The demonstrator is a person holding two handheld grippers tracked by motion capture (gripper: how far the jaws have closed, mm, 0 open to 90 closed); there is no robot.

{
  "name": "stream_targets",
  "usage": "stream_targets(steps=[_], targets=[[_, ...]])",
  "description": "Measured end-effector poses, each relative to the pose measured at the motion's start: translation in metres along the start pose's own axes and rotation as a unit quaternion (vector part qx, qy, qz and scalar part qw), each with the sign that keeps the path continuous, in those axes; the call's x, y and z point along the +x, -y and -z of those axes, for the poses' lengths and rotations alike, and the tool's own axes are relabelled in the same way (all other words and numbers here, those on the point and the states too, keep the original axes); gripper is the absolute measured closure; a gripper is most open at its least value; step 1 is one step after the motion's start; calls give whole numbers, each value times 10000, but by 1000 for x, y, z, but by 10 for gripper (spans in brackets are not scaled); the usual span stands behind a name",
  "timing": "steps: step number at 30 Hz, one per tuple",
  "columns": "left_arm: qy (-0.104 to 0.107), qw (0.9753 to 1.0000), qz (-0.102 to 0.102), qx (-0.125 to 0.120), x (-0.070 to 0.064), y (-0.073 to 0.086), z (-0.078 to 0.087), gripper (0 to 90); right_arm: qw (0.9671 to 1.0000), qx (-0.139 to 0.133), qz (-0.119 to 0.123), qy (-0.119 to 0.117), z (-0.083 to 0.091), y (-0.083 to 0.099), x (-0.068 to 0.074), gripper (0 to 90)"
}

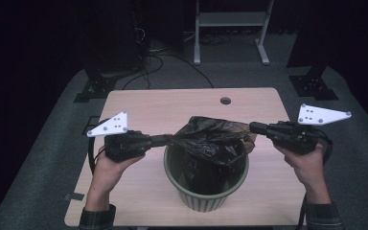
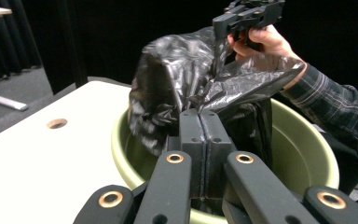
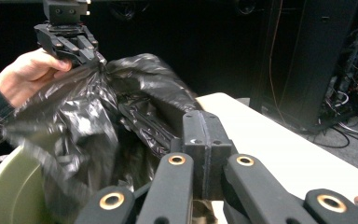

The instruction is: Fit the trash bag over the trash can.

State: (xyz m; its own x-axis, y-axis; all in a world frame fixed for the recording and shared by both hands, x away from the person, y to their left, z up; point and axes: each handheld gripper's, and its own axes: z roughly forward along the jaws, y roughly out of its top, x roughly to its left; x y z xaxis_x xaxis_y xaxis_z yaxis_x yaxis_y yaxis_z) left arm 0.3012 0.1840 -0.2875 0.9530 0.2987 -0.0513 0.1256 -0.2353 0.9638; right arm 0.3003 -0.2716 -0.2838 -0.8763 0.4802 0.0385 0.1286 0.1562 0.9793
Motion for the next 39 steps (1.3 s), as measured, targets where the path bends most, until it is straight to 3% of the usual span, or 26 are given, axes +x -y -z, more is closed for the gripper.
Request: stream_targets(steps=[12,23,25,27,29,34,39], targets=[[-264,9996,119,48,5,9,25,891,9995,17,-148,268,26,12,-8,900],[-601,9973,382,152,14,29,47,872,9978,3,-383,550,52,34,-19,900],[-642,9971,380,128,13,32,46,766,9977,51,-408,538,52,37,-18,900],[-702,9970,307,77,11,30,46,611,9980,-26,-407,492,51,36,-18,734],[-723,9970,264,36,8,27,46,533,9980,-128,-455,418,52,33,-18,689],[-618,9980,70,-86,3,11,46,427,9984,-261,-337,384,51,21,-14,620],[-485,9987,-142,-50,-1,-4,33,372,9995,-207,-218,123,40,15,-8,565]])
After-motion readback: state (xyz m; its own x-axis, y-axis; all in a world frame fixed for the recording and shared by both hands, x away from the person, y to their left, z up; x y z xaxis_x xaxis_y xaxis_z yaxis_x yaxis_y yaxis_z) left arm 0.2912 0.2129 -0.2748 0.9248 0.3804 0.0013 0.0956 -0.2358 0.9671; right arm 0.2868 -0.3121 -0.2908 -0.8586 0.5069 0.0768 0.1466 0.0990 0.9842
